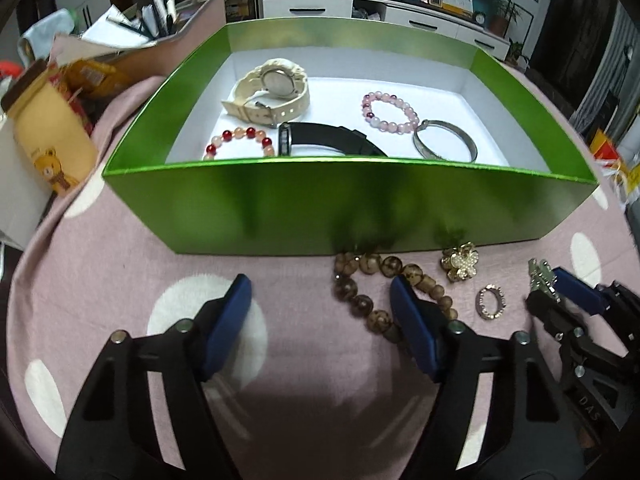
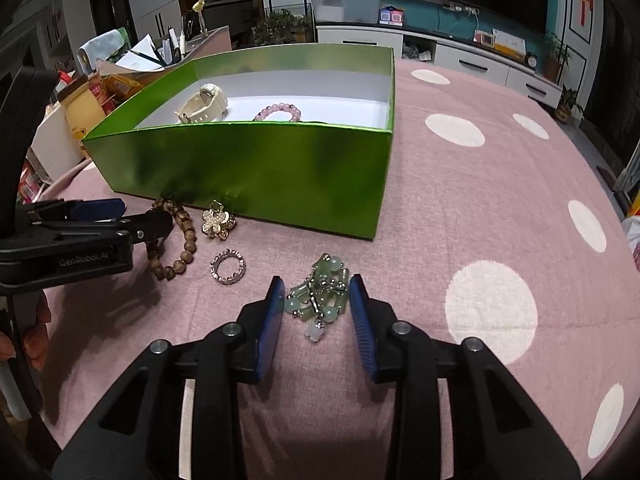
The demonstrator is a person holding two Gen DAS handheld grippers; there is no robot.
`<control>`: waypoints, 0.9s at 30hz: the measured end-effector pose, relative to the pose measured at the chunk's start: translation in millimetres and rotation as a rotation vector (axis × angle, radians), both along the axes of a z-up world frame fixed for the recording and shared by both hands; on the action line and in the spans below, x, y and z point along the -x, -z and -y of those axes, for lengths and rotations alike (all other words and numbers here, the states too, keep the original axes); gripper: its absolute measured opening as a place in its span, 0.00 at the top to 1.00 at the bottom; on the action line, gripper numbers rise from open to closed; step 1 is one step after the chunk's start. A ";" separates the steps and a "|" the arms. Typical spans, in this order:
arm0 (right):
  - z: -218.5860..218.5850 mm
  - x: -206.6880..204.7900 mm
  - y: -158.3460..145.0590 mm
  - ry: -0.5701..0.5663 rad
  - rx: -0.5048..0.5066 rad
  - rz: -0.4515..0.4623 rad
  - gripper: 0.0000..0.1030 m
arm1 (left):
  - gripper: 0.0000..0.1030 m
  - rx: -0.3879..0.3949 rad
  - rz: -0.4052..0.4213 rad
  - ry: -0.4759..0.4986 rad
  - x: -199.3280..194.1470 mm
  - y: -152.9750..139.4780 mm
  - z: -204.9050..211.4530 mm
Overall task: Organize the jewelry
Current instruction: 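Grasp the brown wooden bead bracelet with the left gripper while the right gripper grasps the green jade pendant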
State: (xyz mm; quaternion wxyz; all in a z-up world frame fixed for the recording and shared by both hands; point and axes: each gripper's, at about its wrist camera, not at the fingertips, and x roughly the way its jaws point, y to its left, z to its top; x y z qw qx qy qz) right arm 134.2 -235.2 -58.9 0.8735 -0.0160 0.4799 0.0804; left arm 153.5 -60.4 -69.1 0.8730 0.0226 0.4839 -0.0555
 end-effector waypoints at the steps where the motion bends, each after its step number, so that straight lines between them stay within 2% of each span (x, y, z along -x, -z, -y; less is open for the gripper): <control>1: -0.7 -0.3 0.2 -0.002 0.002 0.001 0.66 | 0.32 -0.010 0.005 0.005 0.2 0.5 0.9; 3: -1.9 -0.5 0.6 -0.005 0.010 0.003 0.66 | 0.36 -0.011 0.012 0.018 1.7 -0.2 1.7; 9: -4.6 0.8 0.9 -0.018 0.026 0.009 0.70 | 0.65 -0.007 0.020 0.056 4.1 -1.5 7.5; 12: -5.1 1.0 0.5 -0.020 0.029 0.011 0.71 | 0.74 -0.003 0.020 0.066 6.7 -2.2 8.4; 13: -5.0 1.2 0.2 -0.021 0.030 0.013 0.76 | 0.79 -0.001 0.020 0.066 7.4 -1.7 8.1; 15: -5.0 0.6 0.2 -0.022 0.030 0.014 0.77 | 0.88 0.006 0.017 0.064 8.0 -2.1 7.1; 20: -4.5 1.2 -1.4 -0.017 0.022 0.023 0.79 | 0.90 0.032 0.013 0.065 10.4 -2.7 3.5; 21: -4.5 1.5 -2.5 -0.014 0.020 0.029 0.87 | 0.90 0.041 0.012 0.064 11.1 -2.8 2.3; 27: -0.8 2.9 -5.0 -0.003 -0.009 0.033 0.90 | 0.90 0.069 0.019 0.072 17.0 -7.3 -3.7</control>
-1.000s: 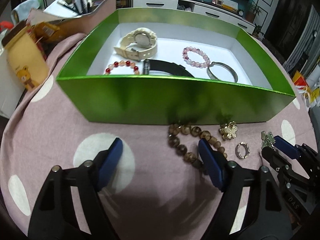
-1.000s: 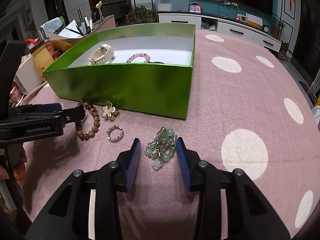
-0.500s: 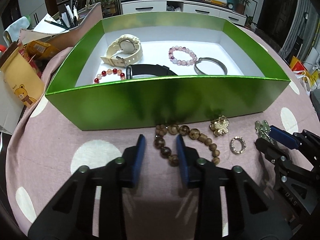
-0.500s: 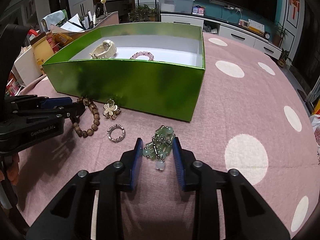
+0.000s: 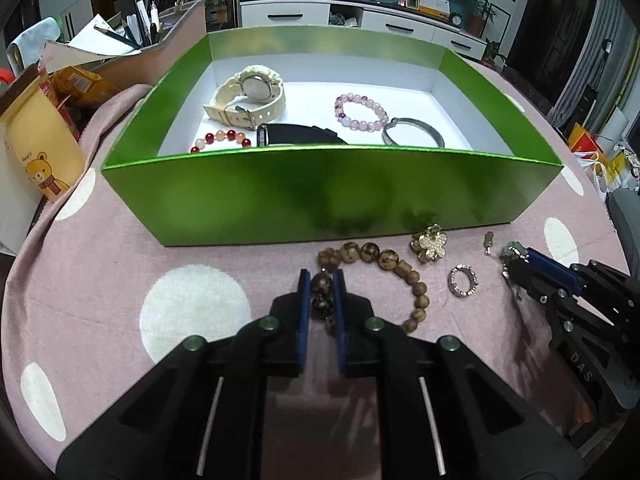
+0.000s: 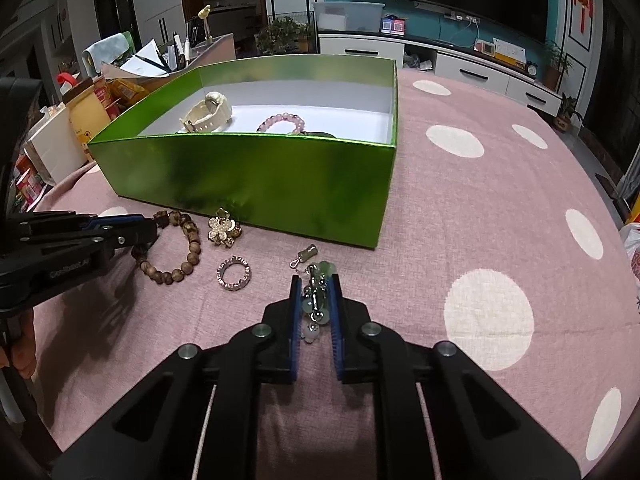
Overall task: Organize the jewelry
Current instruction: 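Grasp the brown wooden bead bracelet with the left gripper while the right gripper grasps the green jade pendant, then carry the wooden bracelet and jade pendant into the box and open both grippers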
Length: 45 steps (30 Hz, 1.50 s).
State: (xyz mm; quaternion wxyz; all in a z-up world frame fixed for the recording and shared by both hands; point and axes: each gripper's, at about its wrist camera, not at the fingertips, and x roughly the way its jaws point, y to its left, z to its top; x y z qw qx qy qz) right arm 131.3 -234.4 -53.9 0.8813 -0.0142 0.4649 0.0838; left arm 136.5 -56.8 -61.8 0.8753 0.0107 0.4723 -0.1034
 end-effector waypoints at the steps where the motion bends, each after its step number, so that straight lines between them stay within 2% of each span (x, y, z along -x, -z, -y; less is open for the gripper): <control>1: 0.6 0.7 -1.1 0.001 -0.005 0.003 0.92 | 0.90 0.007 0.004 0.004 1.4 -2.0 -1.2; 5: 5.8 3.7 -7.6 0.007 -0.047 0.020 0.92 | 0.90 0.026 0.015 0.010 6.3 -10.4 -5.8; 18: 14.2 16.0 -32.0 0.020 -0.091 0.090 0.92 | 0.90 0.068 0.077 0.010 16.1 -46.0 -22.5; 24: 17.3 18.9 -46.5 0.017 -0.121 0.125 0.92 | 0.90 0.066 0.121 -0.010 17.5 -65.9 -31.9; 35: 14.2 12.3 -80.9 -0.003 -0.110 0.196 0.92 | 0.90 0.073 0.190 -0.025 13.4 -107.1 -43.2; 45: 12.6 -7.8 -111.3 -0.007 -0.098 0.250 0.92 | 0.90 0.100 0.226 -0.024 -15.1 -144.7 -40.5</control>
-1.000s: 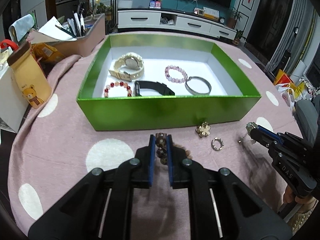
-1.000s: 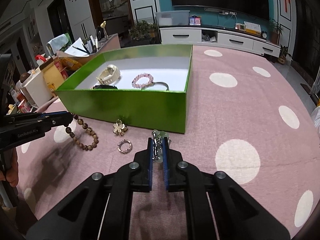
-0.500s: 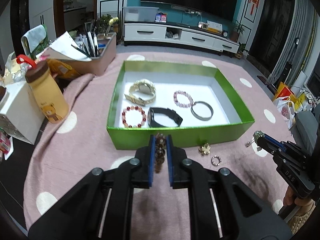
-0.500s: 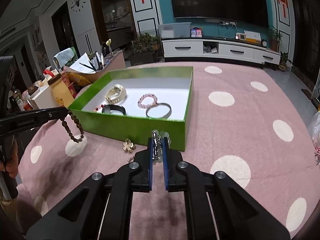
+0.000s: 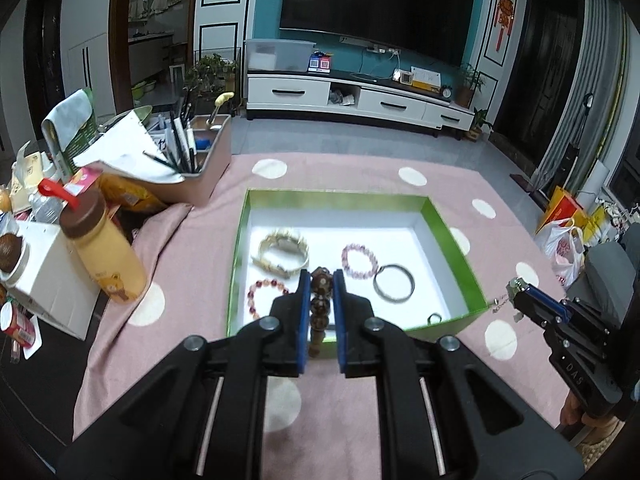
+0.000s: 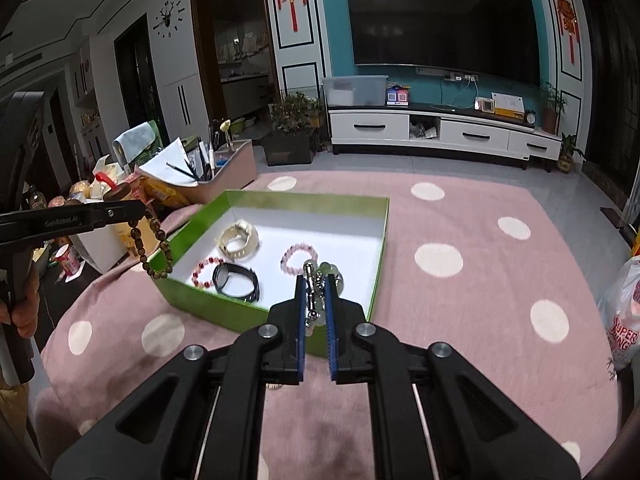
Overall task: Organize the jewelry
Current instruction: 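Carry the wooden bracelet and jade pendant into the box and open both grippers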
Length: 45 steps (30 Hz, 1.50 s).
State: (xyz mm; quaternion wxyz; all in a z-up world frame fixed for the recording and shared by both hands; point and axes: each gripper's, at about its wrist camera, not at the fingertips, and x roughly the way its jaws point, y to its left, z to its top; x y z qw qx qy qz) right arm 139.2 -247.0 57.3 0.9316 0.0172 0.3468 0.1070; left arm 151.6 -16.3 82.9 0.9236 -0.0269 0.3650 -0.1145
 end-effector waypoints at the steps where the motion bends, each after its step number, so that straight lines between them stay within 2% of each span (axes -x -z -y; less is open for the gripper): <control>1: -0.4 -3.5 -2.0 0.002 0.003 0.003 0.92 | 0.90 0.002 -0.003 0.000 -4.6 -1.8 1.1; 8: -1.7 -28.5 -8.4 0.000 -0.006 -0.001 0.92 | 0.90 -0.003 -0.029 0.008 -36.3 -2.5 12.8; 14: -0.7 -53.7 -2.4 0.016 -0.015 -0.035 0.92 | 0.90 -0.024 -0.067 0.001 -65.2 11.5 22.8; 31: -5.6 -108.7 45.6 0.024 0.049 -0.167 0.92 | 0.90 -0.085 -0.183 0.040 -117.5 64.9 67.7; 36: -7.1 -118.5 57.5 0.024 0.065 -0.206 0.92 | 0.90 -0.106 -0.232 0.029 -131.5 86.0 68.6; 45: -8.9 -133.1 76.2 0.027 0.100 -0.269 0.92 | 0.90 -0.168 -0.243 0.016 -140.4 99.8 67.3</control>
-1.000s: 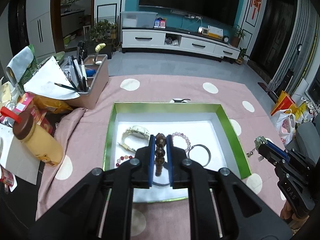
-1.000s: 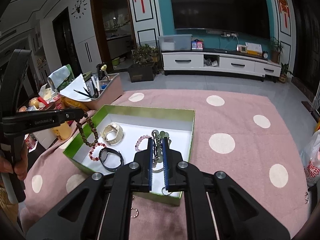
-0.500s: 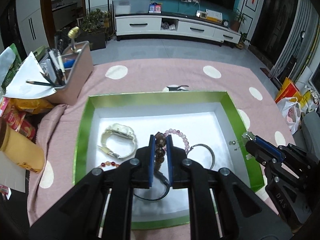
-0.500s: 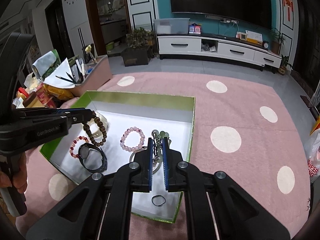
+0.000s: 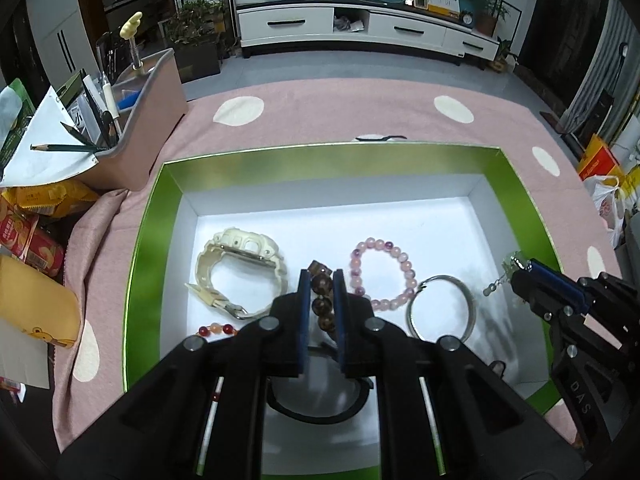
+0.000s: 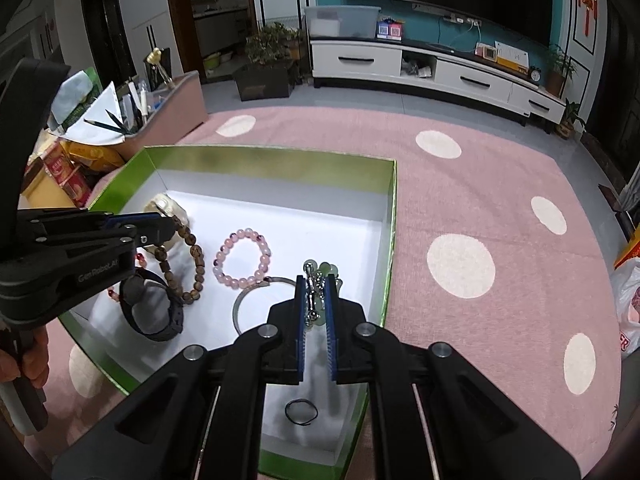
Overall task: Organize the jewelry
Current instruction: 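Carry the wooden bracelet and jade pendant into the box and open both grippers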
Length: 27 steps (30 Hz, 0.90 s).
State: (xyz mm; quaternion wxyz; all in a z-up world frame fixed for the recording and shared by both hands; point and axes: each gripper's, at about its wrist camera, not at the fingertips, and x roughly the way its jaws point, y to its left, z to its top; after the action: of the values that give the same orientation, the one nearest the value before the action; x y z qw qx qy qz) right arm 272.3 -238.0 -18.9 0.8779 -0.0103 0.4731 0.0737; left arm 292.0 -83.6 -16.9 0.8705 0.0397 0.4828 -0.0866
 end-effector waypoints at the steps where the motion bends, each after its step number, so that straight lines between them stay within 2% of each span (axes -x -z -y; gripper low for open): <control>1: -0.1 -0.8 1.1 0.002 0.001 -0.004 0.92 | 0.90 -0.006 -0.001 0.003 -0.3 1.3 0.7; 18: -3.0 -3.5 3.6 -0.008 0.025 -0.012 0.92 | 0.90 -0.052 -0.002 0.010 -1.3 8.9 7.6; 21: -3.2 -3.6 2.8 -0.004 0.019 -0.011 0.86 | 0.89 -0.059 0.008 0.014 1.1 6.8 9.7; 23: -2.9 -2.3 1.7 -0.001 0.015 -0.011 0.85 | 0.87 -0.064 0.012 0.018 3.3 5.4 11.4; 26: -2.2 0.9 -1.5 -0.001 0.011 0.000 0.84 | 0.75 -0.065 0.025 0.022 6.9 2.7 12.7; 27: -1.7 2.2 -2.7 -0.001 0.007 0.002 0.80 | 0.68 -0.064 0.029 0.022 8.5 1.3 12.8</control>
State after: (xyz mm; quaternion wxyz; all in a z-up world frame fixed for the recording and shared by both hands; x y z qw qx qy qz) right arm 270.1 -236.3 -16.1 0.8783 -0.0137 0.4724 0.0724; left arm 283.5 -96.4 -18.2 0.8747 0.0741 0.4722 -0.0804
